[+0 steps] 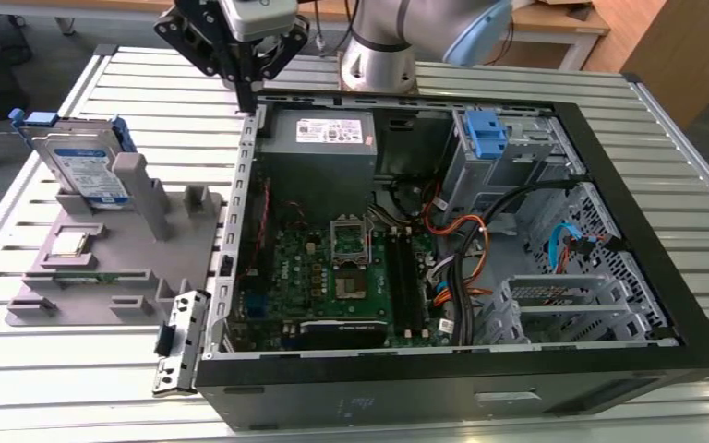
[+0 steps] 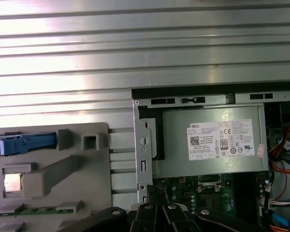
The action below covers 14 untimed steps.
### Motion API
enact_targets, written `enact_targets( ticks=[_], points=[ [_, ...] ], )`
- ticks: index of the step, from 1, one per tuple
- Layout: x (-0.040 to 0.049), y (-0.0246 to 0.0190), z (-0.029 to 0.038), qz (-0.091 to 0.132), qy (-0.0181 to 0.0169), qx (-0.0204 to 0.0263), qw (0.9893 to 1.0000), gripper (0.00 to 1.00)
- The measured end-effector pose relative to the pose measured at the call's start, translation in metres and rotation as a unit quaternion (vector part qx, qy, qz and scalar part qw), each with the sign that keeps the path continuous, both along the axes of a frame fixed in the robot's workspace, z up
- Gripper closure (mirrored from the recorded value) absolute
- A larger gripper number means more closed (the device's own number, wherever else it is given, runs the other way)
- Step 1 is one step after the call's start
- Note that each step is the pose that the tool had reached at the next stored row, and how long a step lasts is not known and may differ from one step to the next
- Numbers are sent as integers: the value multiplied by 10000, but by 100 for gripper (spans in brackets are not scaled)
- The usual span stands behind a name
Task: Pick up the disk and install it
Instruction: 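Reach for the disk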
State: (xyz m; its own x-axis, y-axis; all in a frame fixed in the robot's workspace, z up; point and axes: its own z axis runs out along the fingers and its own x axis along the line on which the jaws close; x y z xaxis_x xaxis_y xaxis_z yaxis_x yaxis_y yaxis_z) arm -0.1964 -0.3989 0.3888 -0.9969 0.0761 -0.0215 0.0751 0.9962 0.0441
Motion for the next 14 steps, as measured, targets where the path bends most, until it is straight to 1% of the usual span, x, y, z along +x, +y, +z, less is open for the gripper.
enact_targets(
  ticks=[11,14],
  points=[
    [-243,7,-20,-1,0,0,10000,90],
    [-299,11,-45,-2,-1,0,10000,90]
  ],
)
